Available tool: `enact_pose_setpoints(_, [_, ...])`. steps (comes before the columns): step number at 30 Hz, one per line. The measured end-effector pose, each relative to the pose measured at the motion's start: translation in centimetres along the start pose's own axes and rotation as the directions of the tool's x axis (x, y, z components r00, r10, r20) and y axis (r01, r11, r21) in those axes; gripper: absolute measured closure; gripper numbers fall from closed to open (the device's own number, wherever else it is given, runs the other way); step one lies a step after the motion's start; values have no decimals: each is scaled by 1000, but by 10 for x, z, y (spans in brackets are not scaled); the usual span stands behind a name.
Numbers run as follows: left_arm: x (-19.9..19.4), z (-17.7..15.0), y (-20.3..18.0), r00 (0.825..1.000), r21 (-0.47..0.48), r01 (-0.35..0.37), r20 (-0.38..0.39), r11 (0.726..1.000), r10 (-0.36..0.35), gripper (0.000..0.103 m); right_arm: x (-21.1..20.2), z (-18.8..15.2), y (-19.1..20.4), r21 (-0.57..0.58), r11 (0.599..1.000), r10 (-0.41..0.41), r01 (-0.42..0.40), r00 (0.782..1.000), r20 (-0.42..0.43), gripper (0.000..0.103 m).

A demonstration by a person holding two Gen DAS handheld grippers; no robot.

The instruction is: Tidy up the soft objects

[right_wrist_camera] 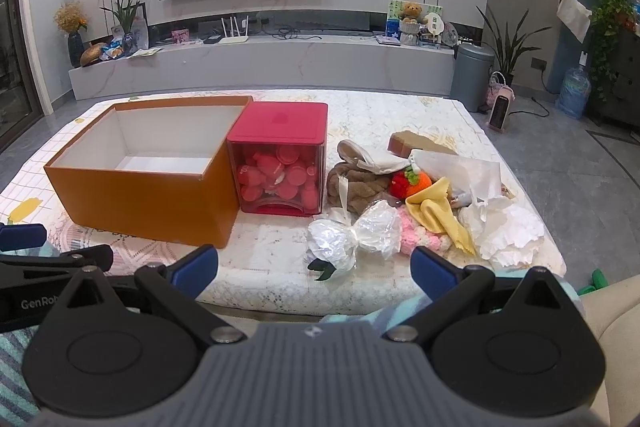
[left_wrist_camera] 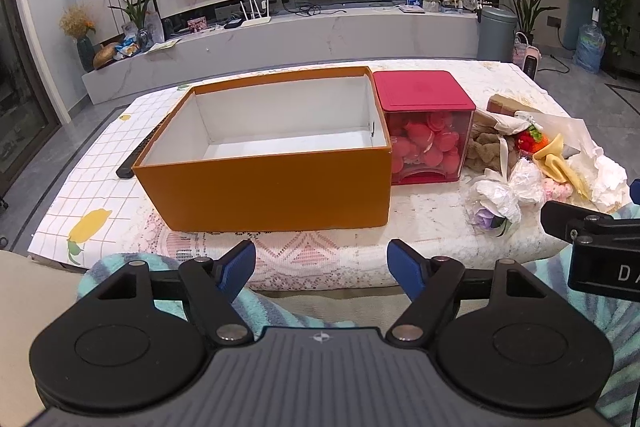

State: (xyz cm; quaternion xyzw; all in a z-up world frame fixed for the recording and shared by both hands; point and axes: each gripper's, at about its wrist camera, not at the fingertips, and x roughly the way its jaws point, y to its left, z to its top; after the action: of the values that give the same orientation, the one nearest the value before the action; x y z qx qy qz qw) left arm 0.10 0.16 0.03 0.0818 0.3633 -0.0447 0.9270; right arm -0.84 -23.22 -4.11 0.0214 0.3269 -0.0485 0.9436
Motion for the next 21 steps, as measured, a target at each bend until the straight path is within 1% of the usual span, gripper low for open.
enact_pose_setpoints(21, [1,-1,1,1000,-6,4,-9,1000,-5,14,0,1,1,-1,1000,-1,1,1000,-3,3])
